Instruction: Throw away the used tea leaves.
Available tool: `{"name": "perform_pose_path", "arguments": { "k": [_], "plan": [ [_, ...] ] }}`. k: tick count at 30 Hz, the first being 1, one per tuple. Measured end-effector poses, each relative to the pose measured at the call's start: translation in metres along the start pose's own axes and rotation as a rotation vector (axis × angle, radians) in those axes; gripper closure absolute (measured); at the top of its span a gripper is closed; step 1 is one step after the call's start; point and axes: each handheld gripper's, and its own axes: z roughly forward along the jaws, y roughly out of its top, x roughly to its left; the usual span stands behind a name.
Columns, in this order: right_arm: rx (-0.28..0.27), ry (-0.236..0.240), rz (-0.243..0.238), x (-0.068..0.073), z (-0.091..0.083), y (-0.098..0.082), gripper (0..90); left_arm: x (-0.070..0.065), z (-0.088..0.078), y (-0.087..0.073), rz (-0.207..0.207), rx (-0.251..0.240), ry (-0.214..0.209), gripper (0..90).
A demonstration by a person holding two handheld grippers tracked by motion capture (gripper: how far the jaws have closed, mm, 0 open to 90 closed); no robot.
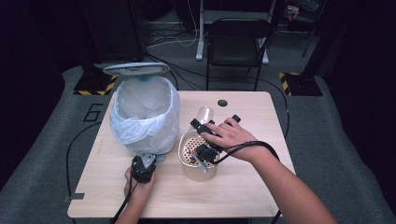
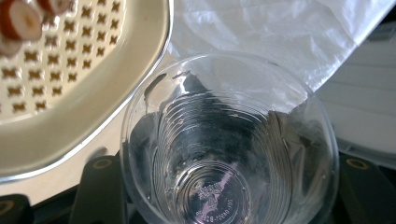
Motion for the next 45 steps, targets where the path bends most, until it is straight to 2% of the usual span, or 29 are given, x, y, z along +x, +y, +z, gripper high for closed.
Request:
{"name": "perform_pose_path", "arguments": {
  "k": [1,2,3,4,5,6,9,10,12,13,14,15,16,17,18,19,20,21,22,24,25,26,27,28,30,31,32,34,45],
  "plan": [
    [-0.016,0.005,0.037,-0.002,0.0,-0.002,37.9,0.0,0.0,0.0,0.0,0.0,0.0,90.0],
    [-0.032,0.025,0.163,0.008,0.001,-0.006,37.9,0.0,0.0,0.0,-0.001,-0.003,0.002,90.0],
    [-0.032,0.025,0.163,0.008,0.001,-0.006,37.9,0.0,0.0,0.0,-0.001,-0.002,0.003,90.0],
    [-0.08,0.063,0.108,-0.012,0.002,-0.011,37.9,0.0,0.0,0.0,0.0,-0.001,0.003,90.0],
    [-0.075,0.072,0.225,-0.004,0.002,-0.014,37.9,0.0,0.0,0.0,0.001,-0.002,0.004,90.0],
    [-0.094,0.073,0.255,-0.006,0.003,-0.017,37.9,0.0,0.0,0.0,0.0,-0.002,0.003,90.0],
    [-0.137,0.095,0.27,-0.019,0.004,-0.025,37.8,0.0,0.0,0.0,0.001,-0.002,0.004,90.0],
    [-0.168,0.114,0.477,-0.016,0.004,-0.029,37.8,0.0,0.0,0.0,0.001,0.0,0.0,90.0],
    [-0.214,0.126,0.599,-0.017,0.005,-0.036,37.8,0.0,0.0,0.0,0.0,-0.001,0.0,90.0],
    [-0.214,0.126,0.599,-0.017,0.005,-0.036,37.8,0.0,0.0,0.0,0.0,-0.001,0.0,90.0],
    [-0.244,0.172,0.736,-0.018,0.007,-0.043,38.0,0.0,0.0,0.0,0.0,0.0,0.0,90.0],
    [-0.244,0.172,0.736,-0.018,0.007,-0.043,38.0,0.0,0.0,0.0,0.0,0.0,0.0,90.0],
    [-0.252,0.21,0.847,-0.018,0.008,-0.049,38.2,0.0,0.0,0.0,-0.001,-0.002,0.002,90.0],
    [-0.252,0.21,0.847,-0.018,0.008,-0.049,38.2,0.0,0.0,0.0,-0.001,-0.002,0.002,90.0],
    [-0.279,0.268,0.968,-0.019,0.011,-0.055,38.2,0.0,0.0,0.0,-0.003,-0.003,0.003,90.0],
    [-0.279,0.268,0.968,-0.019,0.011,-0.055,38.2,0.0,0.0,0.0,-0.003,-0.004,0.002,90.0],
    [-0.309,0.302,1.067,-0.02,0.013,-0.062,38.2,0.0,0.0,0.0,0.003,0.001,0.002,90.0],
    [-0.309,0.302,1.067,-0.02,0.013,-0.062,38.2,0.0,0.0,0.0,0.003,0.001,0.002,90.0],
    [-0.351,0.337,1.176,-0.021,0.014,-0.069,38.2,0.0,0.0,0.0,-0.002,-0.003,0.002,90.0],
    [-0.382,0.367,1.27,-0.023,0.013,-0.077,38.2,0.0,0.0,0.0,-0.001,-0.003,0.001,90.0],
    [-0.382,0.367,1.27,-0.023,0.013,-0.077,38.2,0.0,0.0,0.0,-0.001,-0.003,0.001,90.0],
    [-0.416,0.378,1.355,-0.026,0.012,-0.083,38.3,0.0,0.0,0.0,-0.001,-0.002,0.0,90.0],
    [-0.416,0.378,1.355,-0.026,0.012,-0.083,38.3,0.0,0.0,0.0,-0.001,-0.002,0.0,90.0],
    [-0.471,0.406,1.452,-0.029,0.011,-0.089,38.3,0.0,0.0,0.0,-0.003,-0.003,0.002,90.0],
    [-0.514,0.408,1.51,-0.033,0.008,-0.092,38.3,0.0,0.001,0.0,-0.012,-0.01,0.003,90.0],
    [-0.514,0.408,1.51,-0.033,0.008,-0.092,38.3,0.0,0.001,0.0,-0.012,-0.01,0.003,90.0],
    [-0.551,0.436,1.568,-0.039,0.007,-0.094,38.3,0.0,0.001,0.0,-0.01,-0.009,0.003,90.0],
    [-0.547,0.446,1.6,-0.044,0.006,-0.095,38.4,0.0,0.001,0.0,-0.006,-0.012,0.008,90.0],
    [-0.527,0.491,1.683,-0.063,0.007,-0.102,38.4,0.002,0.0,0.001,0.019,-0.007,0.019,90.0]
  ]
}}
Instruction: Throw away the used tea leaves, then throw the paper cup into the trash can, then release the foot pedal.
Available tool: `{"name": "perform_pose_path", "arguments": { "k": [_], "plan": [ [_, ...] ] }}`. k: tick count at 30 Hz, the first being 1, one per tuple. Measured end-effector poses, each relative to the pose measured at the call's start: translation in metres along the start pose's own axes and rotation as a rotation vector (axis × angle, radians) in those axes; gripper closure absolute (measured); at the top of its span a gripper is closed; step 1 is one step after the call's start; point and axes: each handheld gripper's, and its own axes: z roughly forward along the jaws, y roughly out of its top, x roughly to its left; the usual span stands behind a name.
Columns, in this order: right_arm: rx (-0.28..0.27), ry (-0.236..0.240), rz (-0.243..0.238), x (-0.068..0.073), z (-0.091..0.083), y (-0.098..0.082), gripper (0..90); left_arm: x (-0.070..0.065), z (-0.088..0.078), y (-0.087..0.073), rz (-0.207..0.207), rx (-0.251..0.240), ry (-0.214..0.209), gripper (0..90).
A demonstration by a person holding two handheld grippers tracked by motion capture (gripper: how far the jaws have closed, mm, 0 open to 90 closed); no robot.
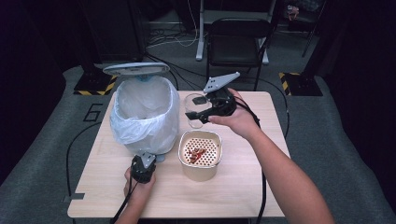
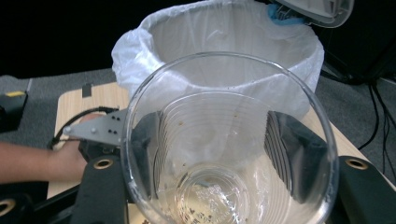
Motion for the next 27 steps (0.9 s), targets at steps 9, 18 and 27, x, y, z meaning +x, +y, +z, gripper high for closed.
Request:
{"name": "perform_pose_path", "arguments": {
  "k": [9,18,27],
  "plan": [
    [-0.004,-0.066,0.021,0.001,0.0,0.017,38.3,0.001,-0.001,0.001,-0.002,0.016,-0.018,90.0],
    [-0.032,-0.07,0.062,-0.001,0.007,0.042,38.5,0.002,-0.002,0.001,0.01,0.018,-0.007,90.0],
    [-0.04,-0.082,0.076,0.007,0.031,0.073,37.8,0.001,-0.001,0.001,0.001,0.015,-0.013,90.0]
  ]
}}
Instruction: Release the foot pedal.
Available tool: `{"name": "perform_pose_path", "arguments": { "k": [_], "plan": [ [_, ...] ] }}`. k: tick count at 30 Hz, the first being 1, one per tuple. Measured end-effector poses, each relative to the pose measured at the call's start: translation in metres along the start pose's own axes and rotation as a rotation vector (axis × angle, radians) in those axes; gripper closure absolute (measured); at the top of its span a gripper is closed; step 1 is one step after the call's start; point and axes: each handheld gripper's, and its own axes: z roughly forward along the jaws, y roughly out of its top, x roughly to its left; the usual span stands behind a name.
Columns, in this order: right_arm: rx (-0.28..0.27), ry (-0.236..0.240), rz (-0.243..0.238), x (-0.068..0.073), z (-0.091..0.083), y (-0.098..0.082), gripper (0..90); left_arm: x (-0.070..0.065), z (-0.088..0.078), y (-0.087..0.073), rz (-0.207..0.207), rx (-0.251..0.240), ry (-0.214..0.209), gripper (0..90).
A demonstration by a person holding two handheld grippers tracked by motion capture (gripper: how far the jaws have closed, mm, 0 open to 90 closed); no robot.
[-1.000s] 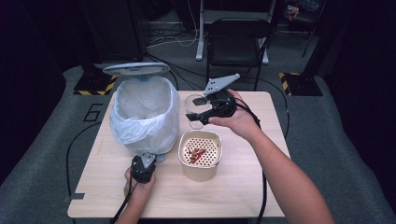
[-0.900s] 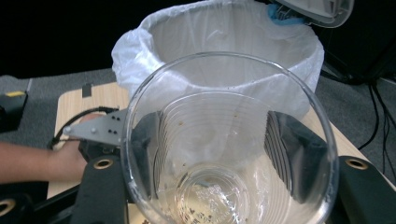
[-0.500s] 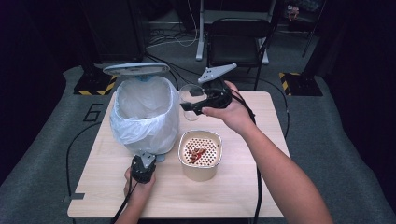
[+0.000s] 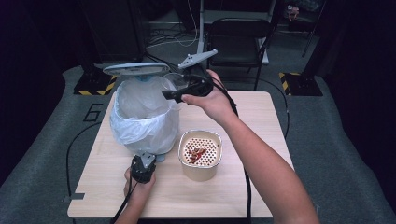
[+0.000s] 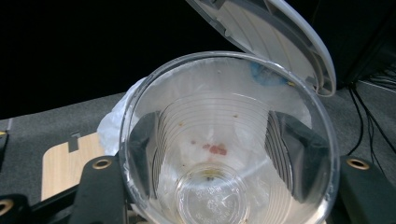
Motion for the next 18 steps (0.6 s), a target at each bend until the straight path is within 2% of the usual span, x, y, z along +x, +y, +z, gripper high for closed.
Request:
{"name": "perform_pose_path", "arguments": {
  "k": [1,6,13,17,18],
  "plan": [
    [0.0,0.0,0.0,0.0,0.0,0.0,37.8,0.0,0.0,0.0,0.0,0.0,0.0,90.0],
    [0.028,-0.006,0.005,0.004,0.022,0.006,37.5,0.0,0.0,0.0,0.003,0.003,0.003,90.0],
    [0.034,0.002,0.022,0.011,0.049,0.011,36.7,0.0,0.0,0.0,0.004,0.003,0.003,90.0],
    [0.027,-0.003,0.021,0.015,0.059,0.012,35.6,0.0,0.0,0.0,0.003,0.003,0.003,90.0],
    [0.024,-0.017,0.021,0.018,0.066,0.012,35.2,0.0,0.0,0.0,0.003,0.003,0.002,90.0]
  ]
}}
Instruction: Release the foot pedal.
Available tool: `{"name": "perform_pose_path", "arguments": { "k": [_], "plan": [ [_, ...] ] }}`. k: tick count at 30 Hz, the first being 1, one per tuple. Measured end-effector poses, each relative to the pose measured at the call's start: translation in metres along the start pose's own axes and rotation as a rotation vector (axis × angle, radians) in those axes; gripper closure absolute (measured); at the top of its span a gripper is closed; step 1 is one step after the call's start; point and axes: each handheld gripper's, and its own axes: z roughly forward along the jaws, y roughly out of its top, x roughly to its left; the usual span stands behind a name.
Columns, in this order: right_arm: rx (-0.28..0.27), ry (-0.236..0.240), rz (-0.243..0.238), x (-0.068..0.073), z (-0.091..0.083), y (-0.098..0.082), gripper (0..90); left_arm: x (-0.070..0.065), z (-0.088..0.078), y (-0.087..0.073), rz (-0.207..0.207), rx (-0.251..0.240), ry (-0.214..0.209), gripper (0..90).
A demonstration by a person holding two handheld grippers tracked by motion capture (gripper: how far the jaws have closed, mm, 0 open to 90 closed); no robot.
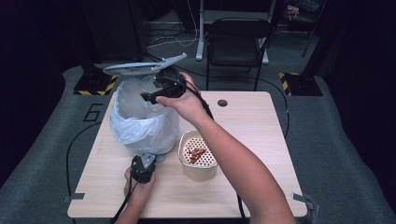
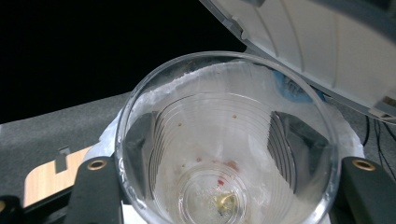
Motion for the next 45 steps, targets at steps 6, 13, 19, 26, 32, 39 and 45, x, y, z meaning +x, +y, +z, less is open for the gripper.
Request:
{"name": "perform_pose_path", "arguments": {
  "k": [6,13,19,26,32,39,45],
  "plan": [
    [0.0,-0.016,0.012,0.006,0.017,0.0,34.7,0.0,0.0,0.0,-0.002,0.0,-0.001,90.0],
    [-0.072,-0.053,0.037,0.012,0.026,-0.004,24.2,0.0,0.0,0.0,0.001,0.002,0.0,90.0],
    [-0.123,-0.049,0.138,0.013,0.034,-0.012,0.0,0.0,0.0,0.0,-0.001,0.0,-0.001,90.0],
    [-0.1,-0.063,0.093,0.013,0.017,-0.022,1.1,0.0,0.0,0.0,-0.002,-0.001,-0.002,90.0],
    [-0.107,-0.062,0.097,0.007,-0.001,-0.033,2.8,0.0,0.0,0.0,0.0,-0.001,-0.001,90.0],
    [-0.091,-0.065,0.094,0.002,-0.022,-0.047,4.3,0.006,-0.002,-0.001,-0.05,-0.022,-0.006,78.4],
    [-0.055,-0.099,0.063,-0.009,-0.043,-0.067,14.1,0.02,-0.006,0.001,-0.098,-0.031,-0.027,62.2]
  ]
}}
